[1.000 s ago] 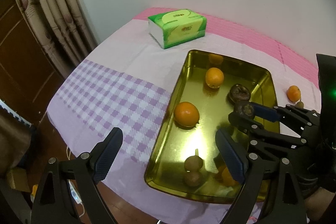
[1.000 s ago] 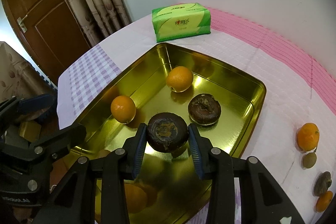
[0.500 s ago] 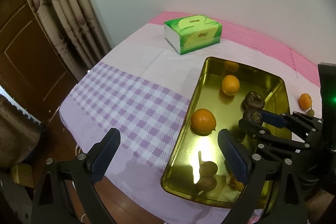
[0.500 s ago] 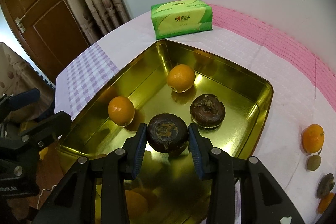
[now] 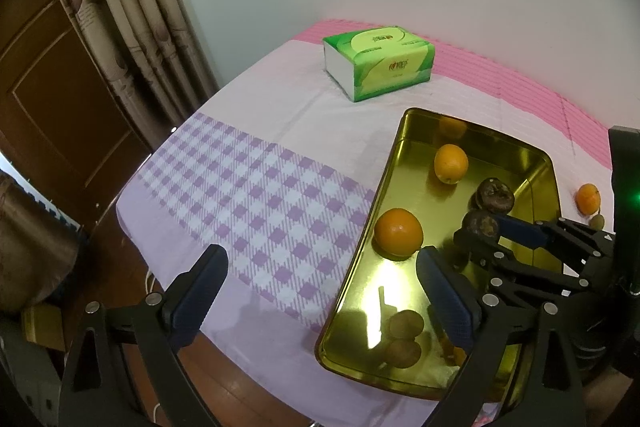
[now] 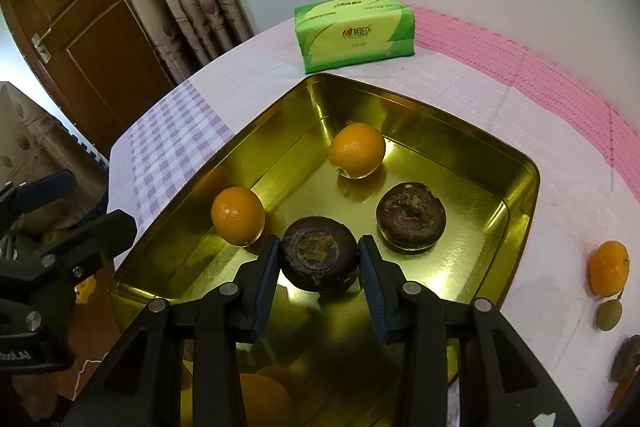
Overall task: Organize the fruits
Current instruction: 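Carry the mangosteen into the tin and open the right gripper, then reach the left gripper to an orange on the cloth and grasp it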
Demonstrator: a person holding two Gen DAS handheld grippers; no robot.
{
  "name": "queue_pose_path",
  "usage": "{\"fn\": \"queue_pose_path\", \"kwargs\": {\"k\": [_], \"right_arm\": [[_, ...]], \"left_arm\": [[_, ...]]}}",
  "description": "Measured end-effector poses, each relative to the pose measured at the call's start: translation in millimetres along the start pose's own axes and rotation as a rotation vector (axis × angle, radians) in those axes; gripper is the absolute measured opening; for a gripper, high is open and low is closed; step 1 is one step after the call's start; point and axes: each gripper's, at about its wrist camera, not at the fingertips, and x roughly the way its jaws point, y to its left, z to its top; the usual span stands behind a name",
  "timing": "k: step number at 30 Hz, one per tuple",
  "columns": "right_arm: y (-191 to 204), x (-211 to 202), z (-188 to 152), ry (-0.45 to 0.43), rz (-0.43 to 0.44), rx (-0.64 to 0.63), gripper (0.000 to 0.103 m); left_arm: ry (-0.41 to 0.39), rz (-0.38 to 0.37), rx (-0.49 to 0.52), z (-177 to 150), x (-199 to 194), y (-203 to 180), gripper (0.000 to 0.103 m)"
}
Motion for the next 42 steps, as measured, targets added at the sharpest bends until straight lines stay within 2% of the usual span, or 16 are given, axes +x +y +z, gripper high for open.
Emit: {"fn": "queue_pose_path", "kwargs": {"k": [5,15,22,32,34,42], "right_arm": [[1.6,-0.1,1.2,-0.015,0.014,0.005,0.039],[1.9,-33.6,6.2,-0.142,0.04,0.008,0.039],[-12.2,-62.9,-8.6,-0.206,-0.001,0.044,0.048],[-58.2,-103.0,-73.2,-0.204,-0.109,0.151,0.057],[-73.9,-113.2,-88.0,-0.206,-0.145,0.187,0.062],[-162.0,-150.2,-154.4,-0.197,-0.34,0.402,0.067]], "left_arm": [[0.0,0.005,0.001,0.0,0.4,-0.2,0.095],[0.009,0.009,0.004,-0.2,2.7,-0.1,0.096],[0.011,0.013,0.019,-1.5,3.0,-3.4,0.096],[0.013,0.02,0.028,-2.7,2.8,-7.4,0.096],[0.01,0.024,0.031,-3.3,2.8,-8.8,0.096],[-0.009,0.057,0.058,-7.1,1.2,-14.8,0.096]]}}
